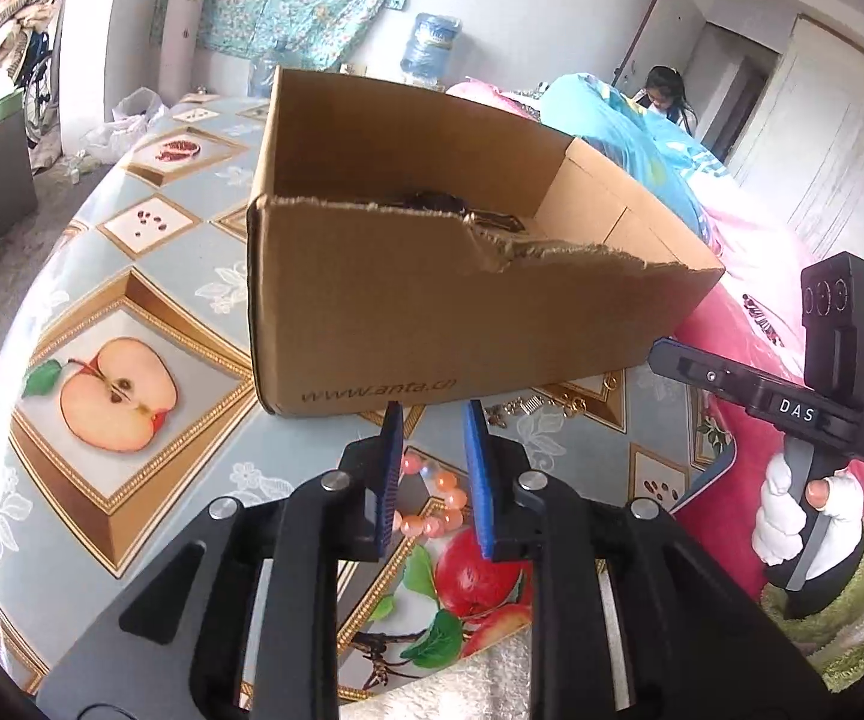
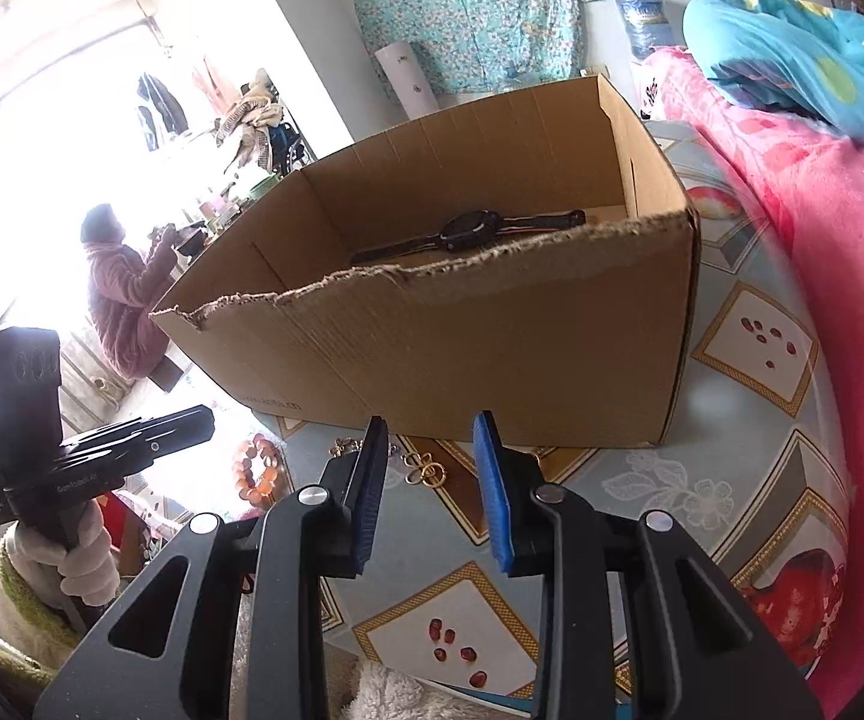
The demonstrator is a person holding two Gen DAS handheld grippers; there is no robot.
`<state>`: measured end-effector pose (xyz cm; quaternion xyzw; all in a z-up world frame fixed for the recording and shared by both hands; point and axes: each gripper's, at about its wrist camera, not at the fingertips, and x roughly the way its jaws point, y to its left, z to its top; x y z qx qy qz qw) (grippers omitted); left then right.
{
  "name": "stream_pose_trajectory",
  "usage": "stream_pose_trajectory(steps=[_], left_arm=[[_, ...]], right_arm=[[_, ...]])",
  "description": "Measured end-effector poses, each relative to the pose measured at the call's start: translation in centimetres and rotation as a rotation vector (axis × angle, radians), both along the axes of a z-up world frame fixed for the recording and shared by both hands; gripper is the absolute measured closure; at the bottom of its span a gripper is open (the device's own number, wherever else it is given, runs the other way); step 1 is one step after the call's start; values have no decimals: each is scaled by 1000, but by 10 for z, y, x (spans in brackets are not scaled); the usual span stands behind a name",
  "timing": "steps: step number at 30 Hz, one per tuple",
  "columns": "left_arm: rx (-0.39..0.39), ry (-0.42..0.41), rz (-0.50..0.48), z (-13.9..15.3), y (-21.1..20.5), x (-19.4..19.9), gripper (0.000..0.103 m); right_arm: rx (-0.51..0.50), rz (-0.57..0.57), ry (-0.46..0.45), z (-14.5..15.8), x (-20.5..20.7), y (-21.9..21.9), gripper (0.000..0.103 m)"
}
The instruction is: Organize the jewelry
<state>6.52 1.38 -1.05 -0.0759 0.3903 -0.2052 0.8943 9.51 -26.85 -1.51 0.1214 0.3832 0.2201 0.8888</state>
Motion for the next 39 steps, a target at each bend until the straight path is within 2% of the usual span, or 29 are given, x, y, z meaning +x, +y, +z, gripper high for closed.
stream_pose_trajectory(steps=[5,17,21,25,29,35,39], left_arm=[[-9,-51,34,6,2,14,84],[-18,-88,54,7,2,28,84],[-22,-78,6,4,-10,21,84],[59,-57,-93,-9,-40,9,84],[165,-26,-136,-26,-63,8,84],[193,13,-135,-39,-73,24,84],[232,0,-151,-41,-82,27,84]], right_arm=[[6,-15,-3,5,10,2,74],[9,-49,-2,5,20,6,73],[-33,-39,-1,3,14,10,73],[-83,-5,27,-8,-2,16,73],[-100,19,68,-22,-14,19,73],[-94,24,75,-30,-18,17,73],[-91,26,64,-30,-18,17,73]])
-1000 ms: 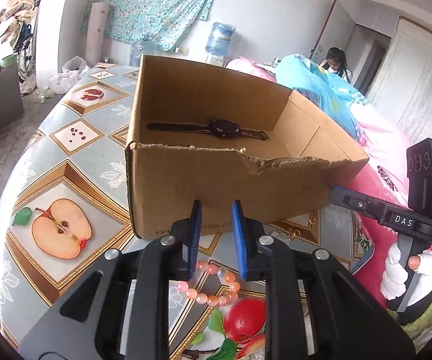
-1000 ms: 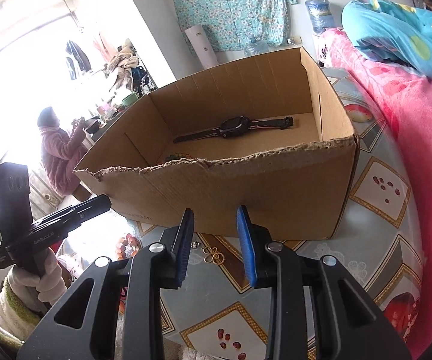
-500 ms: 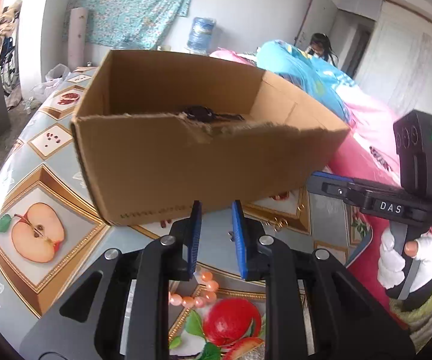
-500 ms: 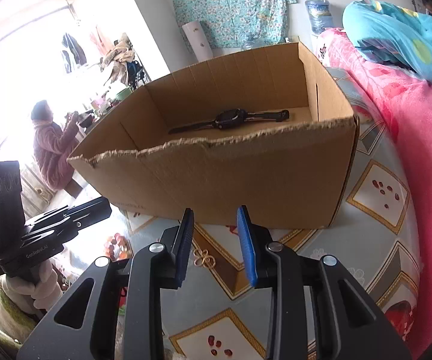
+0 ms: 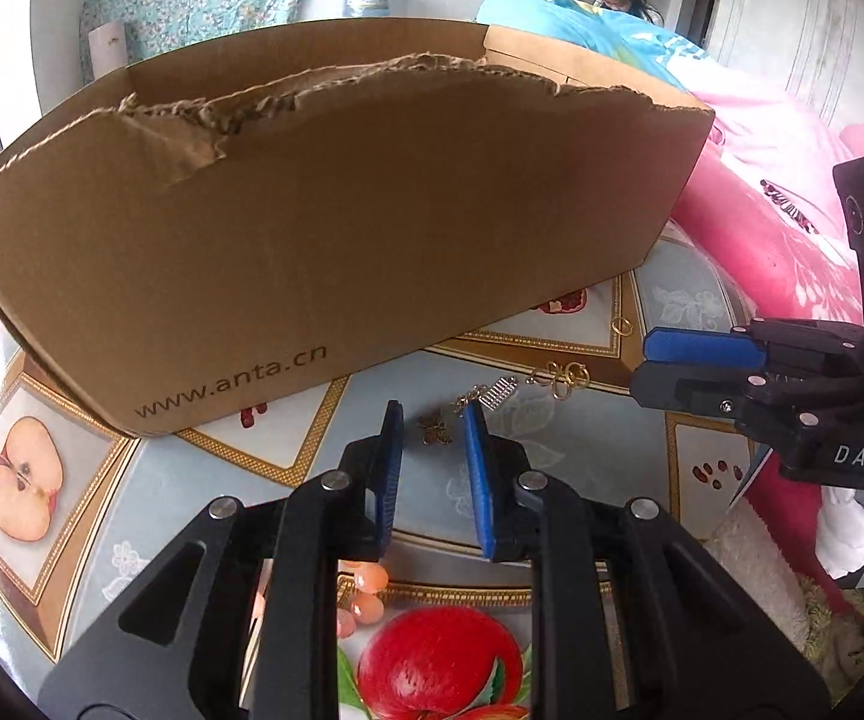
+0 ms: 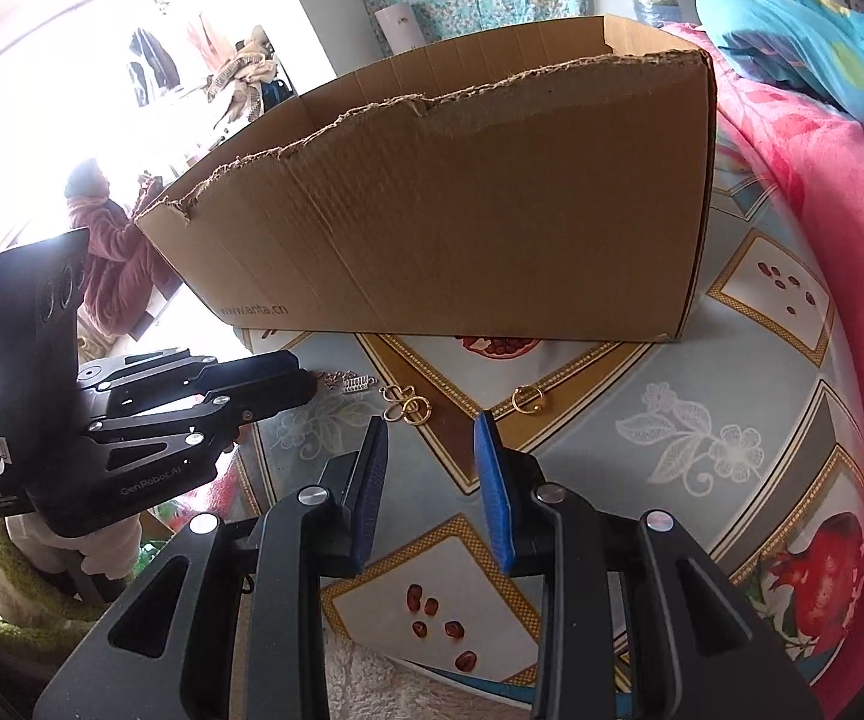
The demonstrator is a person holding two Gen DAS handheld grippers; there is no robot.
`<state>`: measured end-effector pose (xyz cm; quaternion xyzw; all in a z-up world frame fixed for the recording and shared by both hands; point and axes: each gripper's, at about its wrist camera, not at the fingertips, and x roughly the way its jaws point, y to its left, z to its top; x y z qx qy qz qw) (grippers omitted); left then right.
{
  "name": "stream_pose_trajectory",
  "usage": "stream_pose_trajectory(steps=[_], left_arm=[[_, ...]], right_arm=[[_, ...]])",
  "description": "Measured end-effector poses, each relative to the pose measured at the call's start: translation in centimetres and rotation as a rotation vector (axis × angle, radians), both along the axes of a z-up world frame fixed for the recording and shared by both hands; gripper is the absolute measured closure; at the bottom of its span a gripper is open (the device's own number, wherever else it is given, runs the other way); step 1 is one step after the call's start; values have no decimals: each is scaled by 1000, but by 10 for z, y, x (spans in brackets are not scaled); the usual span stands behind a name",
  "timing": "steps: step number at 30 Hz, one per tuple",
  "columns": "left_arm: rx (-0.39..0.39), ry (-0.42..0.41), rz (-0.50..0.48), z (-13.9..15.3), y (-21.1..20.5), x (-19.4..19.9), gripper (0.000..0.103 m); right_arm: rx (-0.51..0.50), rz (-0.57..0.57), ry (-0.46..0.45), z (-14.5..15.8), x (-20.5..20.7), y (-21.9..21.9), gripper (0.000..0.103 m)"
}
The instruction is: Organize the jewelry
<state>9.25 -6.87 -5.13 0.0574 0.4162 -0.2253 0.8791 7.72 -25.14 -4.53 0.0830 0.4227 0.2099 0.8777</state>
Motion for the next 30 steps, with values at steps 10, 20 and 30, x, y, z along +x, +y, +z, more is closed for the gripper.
stream_pose_trajectory(steps=[10,20,30], left_arm=[[86,-26,15,0,-11,-1,97],[-11,-11,53,6,9,-7,97],[-68,-36,87,21,25,-13,97]], right_arm=[[22,-12,-10,0,1,-6,73],[-20,-34,-46,8,-2,-10,73],[-120,-80,-52,4,9,-15,73]])
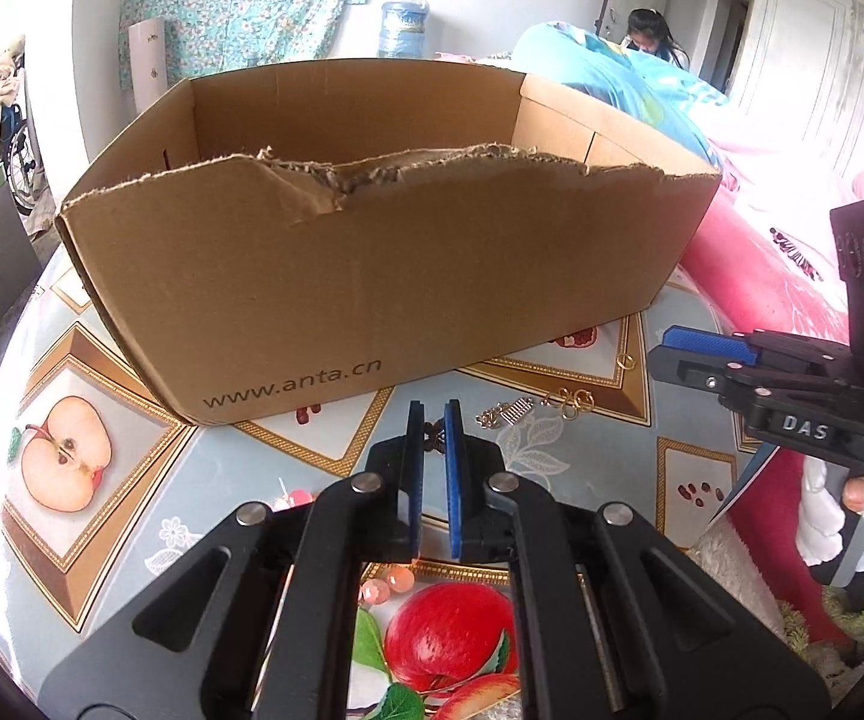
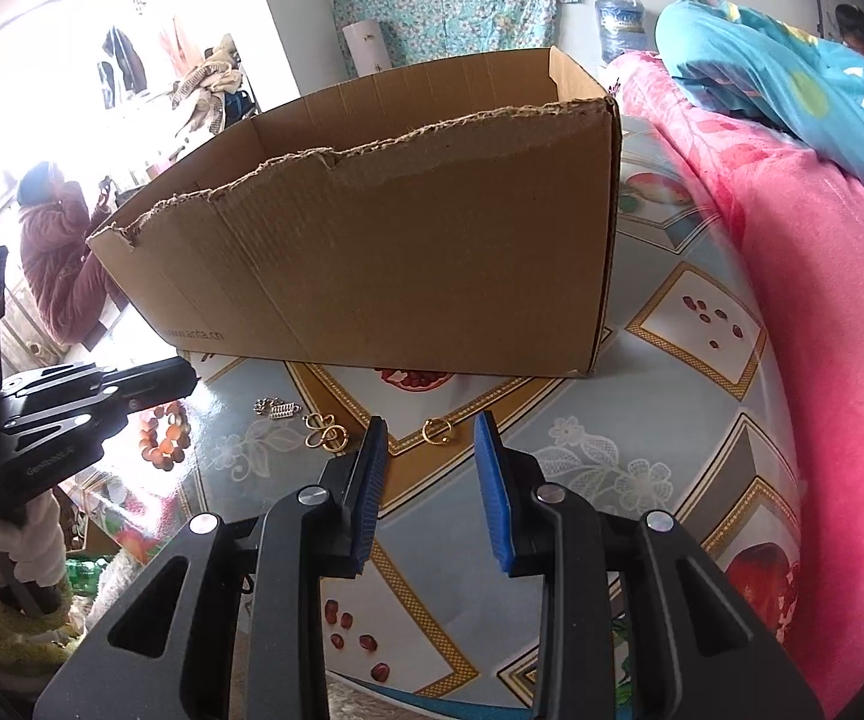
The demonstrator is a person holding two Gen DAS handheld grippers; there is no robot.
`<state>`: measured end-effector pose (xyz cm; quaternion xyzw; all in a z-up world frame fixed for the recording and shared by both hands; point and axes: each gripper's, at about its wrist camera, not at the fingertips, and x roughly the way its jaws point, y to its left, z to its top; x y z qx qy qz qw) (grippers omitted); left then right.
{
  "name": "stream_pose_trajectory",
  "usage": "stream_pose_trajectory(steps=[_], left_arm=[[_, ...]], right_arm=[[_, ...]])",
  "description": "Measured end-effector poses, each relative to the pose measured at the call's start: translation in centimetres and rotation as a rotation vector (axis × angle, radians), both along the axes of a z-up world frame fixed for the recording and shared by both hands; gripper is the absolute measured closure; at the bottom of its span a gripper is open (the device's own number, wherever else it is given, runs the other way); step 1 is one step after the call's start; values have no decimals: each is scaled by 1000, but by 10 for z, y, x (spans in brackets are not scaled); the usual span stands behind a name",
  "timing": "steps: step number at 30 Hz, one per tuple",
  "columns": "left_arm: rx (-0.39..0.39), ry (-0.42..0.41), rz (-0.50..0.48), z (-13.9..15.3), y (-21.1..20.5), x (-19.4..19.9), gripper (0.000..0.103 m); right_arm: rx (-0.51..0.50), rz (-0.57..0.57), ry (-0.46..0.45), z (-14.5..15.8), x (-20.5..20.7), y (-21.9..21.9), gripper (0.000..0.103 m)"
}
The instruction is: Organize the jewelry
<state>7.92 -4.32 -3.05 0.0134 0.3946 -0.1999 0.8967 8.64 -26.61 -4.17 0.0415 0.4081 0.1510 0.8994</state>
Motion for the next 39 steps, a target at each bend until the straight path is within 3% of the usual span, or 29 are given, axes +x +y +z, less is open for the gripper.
stream_pose_trajectory(steps=[6,14,21,39], left_arm=[[-16,-2,-2,1,6,-1,97],[-31,-1,6,0,10,4,97],[-41,1,18,-1,13,4,97],[-46,18,17,-7,12,10,97]], right_arm=[[-79,-27,2,-5,5,11,73],[-90,-20,21,-9,-1,21,74],[-67,-34,18,-10,11,19,88],[-170,-13,-12,-9,20,44,88]])
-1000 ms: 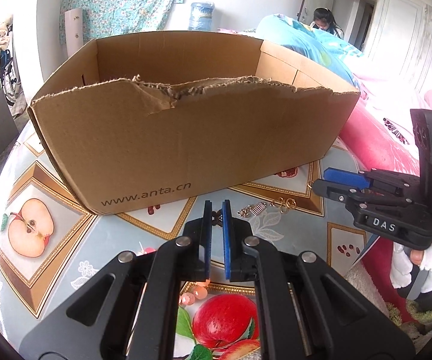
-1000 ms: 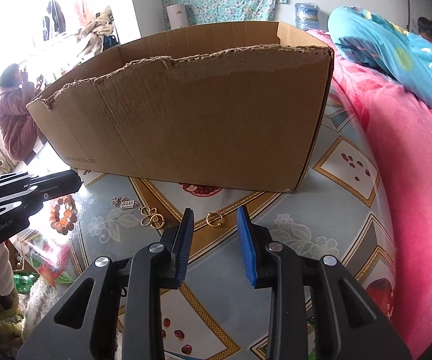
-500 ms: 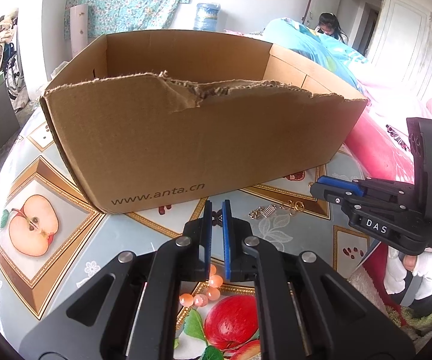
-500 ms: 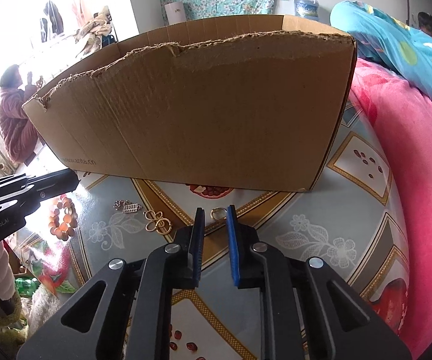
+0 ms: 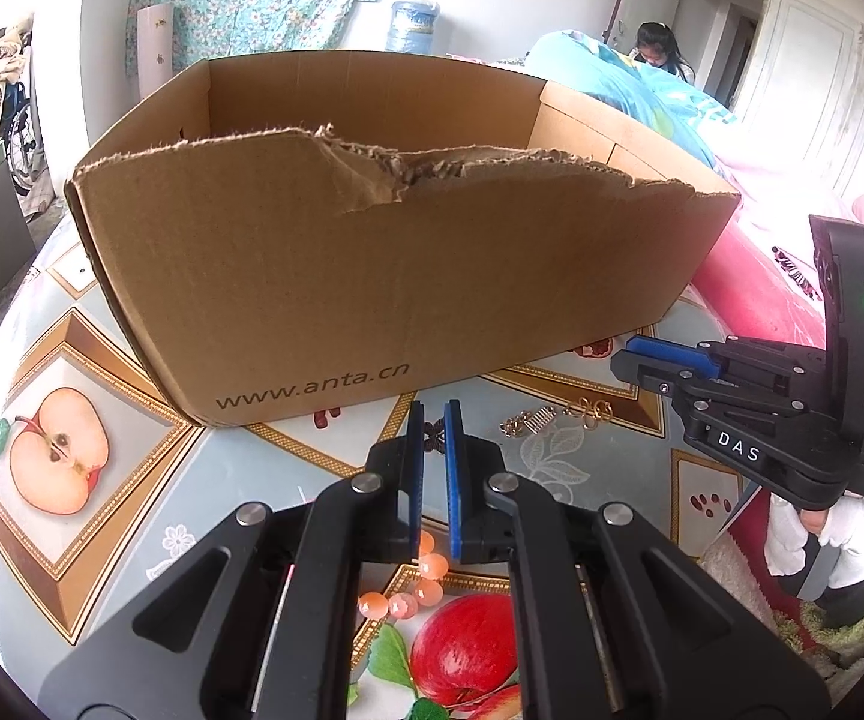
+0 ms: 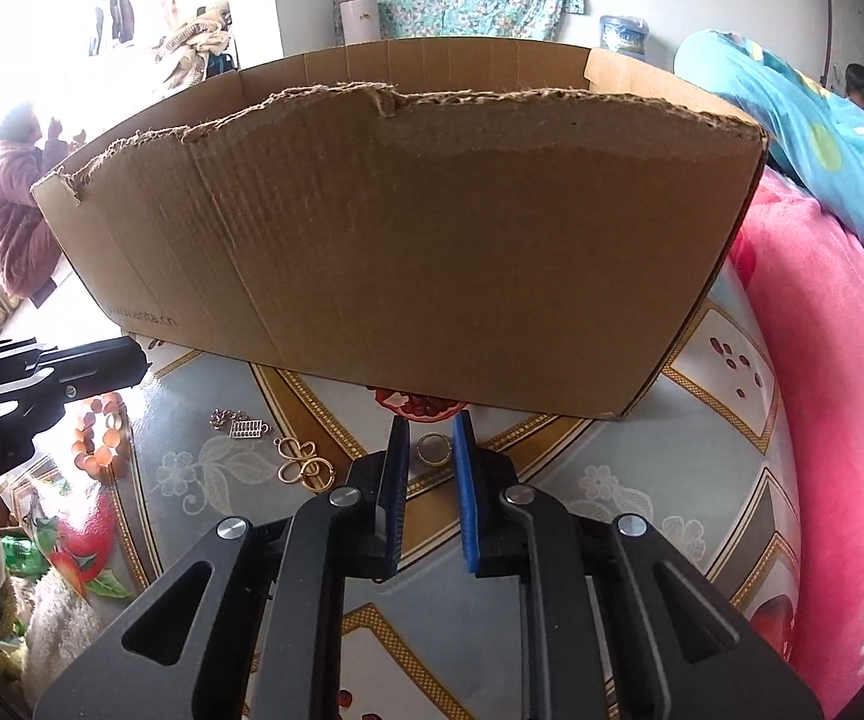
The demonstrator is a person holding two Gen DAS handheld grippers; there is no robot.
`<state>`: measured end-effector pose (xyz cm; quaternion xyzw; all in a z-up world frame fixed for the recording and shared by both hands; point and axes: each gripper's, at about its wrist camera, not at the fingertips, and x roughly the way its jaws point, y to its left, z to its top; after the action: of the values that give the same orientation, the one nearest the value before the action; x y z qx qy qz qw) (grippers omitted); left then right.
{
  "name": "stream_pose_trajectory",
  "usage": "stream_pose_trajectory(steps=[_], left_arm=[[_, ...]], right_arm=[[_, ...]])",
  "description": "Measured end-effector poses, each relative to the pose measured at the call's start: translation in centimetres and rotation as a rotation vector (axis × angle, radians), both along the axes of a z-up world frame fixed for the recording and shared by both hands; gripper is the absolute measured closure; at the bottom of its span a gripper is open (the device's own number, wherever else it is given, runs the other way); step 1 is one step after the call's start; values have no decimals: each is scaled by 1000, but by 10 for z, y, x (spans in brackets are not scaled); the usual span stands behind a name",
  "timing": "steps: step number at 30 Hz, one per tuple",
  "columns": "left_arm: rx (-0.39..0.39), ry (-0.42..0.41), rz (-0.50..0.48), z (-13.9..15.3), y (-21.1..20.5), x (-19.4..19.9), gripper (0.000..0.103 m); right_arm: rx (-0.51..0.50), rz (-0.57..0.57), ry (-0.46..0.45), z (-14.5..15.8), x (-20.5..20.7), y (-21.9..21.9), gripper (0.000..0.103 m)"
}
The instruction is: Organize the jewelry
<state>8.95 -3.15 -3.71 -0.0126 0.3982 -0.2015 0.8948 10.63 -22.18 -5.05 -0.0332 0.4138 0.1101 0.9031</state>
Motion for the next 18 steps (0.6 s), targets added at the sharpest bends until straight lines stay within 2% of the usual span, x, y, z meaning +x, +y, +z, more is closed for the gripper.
stream_pose_trajectory(steps=[8,18], left_arm=[[-3,2,-1,-2,-2,1,97],[-12,-12,1,3,-1,-2,97]], right_arm=[[0,16,10,2,-2,5,91],[35,8,-5,13,-8,-8,91]])
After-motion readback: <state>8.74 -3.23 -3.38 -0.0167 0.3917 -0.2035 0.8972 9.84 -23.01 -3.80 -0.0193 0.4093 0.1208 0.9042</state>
